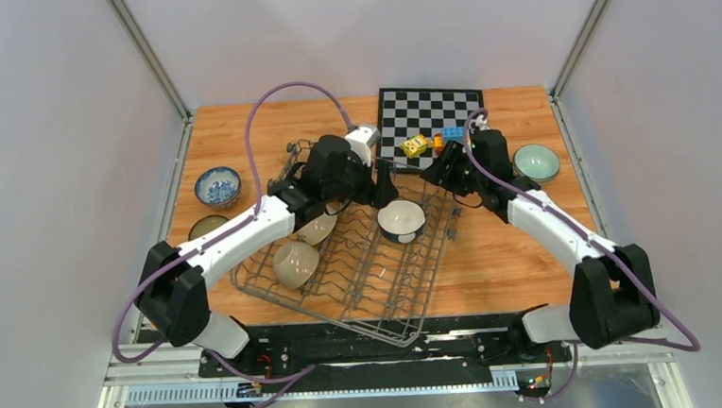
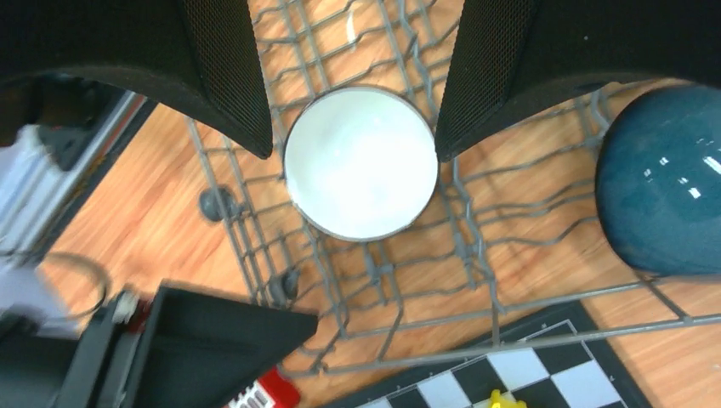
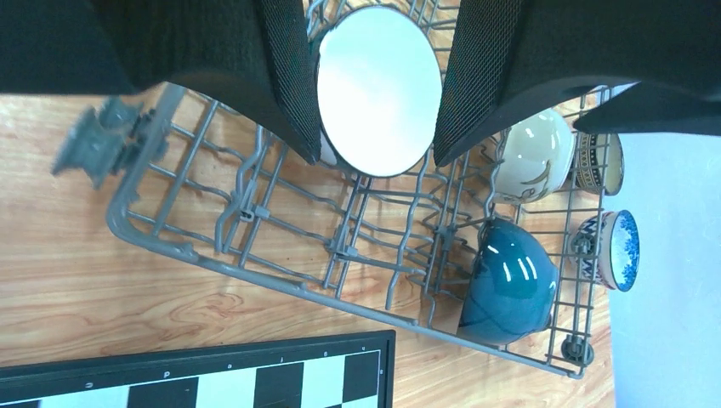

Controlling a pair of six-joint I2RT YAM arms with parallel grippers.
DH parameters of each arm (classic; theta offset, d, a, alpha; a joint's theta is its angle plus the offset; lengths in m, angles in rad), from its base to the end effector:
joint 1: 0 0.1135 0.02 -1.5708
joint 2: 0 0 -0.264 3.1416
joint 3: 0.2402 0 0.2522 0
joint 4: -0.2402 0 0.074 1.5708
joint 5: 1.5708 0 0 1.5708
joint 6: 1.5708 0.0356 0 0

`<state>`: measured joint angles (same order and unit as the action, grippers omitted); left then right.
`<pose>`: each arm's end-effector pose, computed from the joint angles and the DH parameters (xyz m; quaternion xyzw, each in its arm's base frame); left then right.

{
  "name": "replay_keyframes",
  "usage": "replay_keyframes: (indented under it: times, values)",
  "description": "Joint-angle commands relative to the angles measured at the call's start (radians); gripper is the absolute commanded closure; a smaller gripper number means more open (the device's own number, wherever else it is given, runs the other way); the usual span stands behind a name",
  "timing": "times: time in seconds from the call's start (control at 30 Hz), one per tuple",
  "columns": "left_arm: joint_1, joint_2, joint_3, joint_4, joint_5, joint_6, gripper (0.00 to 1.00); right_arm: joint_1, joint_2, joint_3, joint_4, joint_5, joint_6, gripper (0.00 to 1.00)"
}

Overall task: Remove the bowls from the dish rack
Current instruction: Pick up the bowl from the dish rack.

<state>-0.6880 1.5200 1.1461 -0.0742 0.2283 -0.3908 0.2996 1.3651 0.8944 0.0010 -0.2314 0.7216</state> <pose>0.2687 -0.2313 0.2965 0.1845 0.8228 -0.3544 0.4042 0.2923 0.0988 0.2651 0.1182 0.8404 0.3398 0.4053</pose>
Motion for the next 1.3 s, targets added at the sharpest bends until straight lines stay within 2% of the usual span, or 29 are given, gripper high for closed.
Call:
replay_keyframes:
  times: [0.0, 0.13, 0.2, 0.4, 0.5, 0.63, 0.73, 0.93, 1.27]
  values:
    - [-0.112, -0.062, 0.032, -0.291, -0.212, 0.355, 0.28, 0.01, -0.12, 0.014, -0.147, 0.064, -0.052, 0.44]
    - [-0.204, -0.109, -0.004, -0.346, -0.258, 0.64, 0.27, 0.009, -0.249, -0.031, -0.202, 0.068, -0.089, 0.44]
    - [-0.211, -0.117, -0.025, -0.345, -0.234, 0.718, 0.28, 0.01, -0.329, -0.064, -0.233, 0.073, -0.107, 0.44]
    - [-0.222, -0.065, -0.001, -0.385, -0.074, 0.901, 0.35, 0.01, -0.555, -0.157, -0.322, 0.083, -0.147, 0.44]
    - [-0.229, -0.045, 0.002, -0.408, 0.021, 1.033, 0.35, 0.01, -0.658, -0.201, -0.355, 0.075, -0.142, 0.44]
    - [-0.232, -0.029, -0.044, -0.351, 0.068, 1.205, 0.34, 0.01, -0.742, -0.227, -0.407, 0.047, -0.138, 0.44]
    - [-0.232, 0.013, -0.04, -0.334, 0.061, 1.268, 0.34, 0.011, -0.785, -0.239, -0.434, 0.04, -0.137, 0.44]
    - [-0.244, 0.085, -0.012, -0.278, 0.068, 1.324, 0.42, 0.01, -0.827, -0.269, -0.445, 0.025, -0.126, 0.44]
    - [-0.251, 0.185, 0.046, -0.294, 0.063, 1.348, 0.5, 0.013, -0.842, -0.273, -0.446, 0.024, -0.131, 0.44]
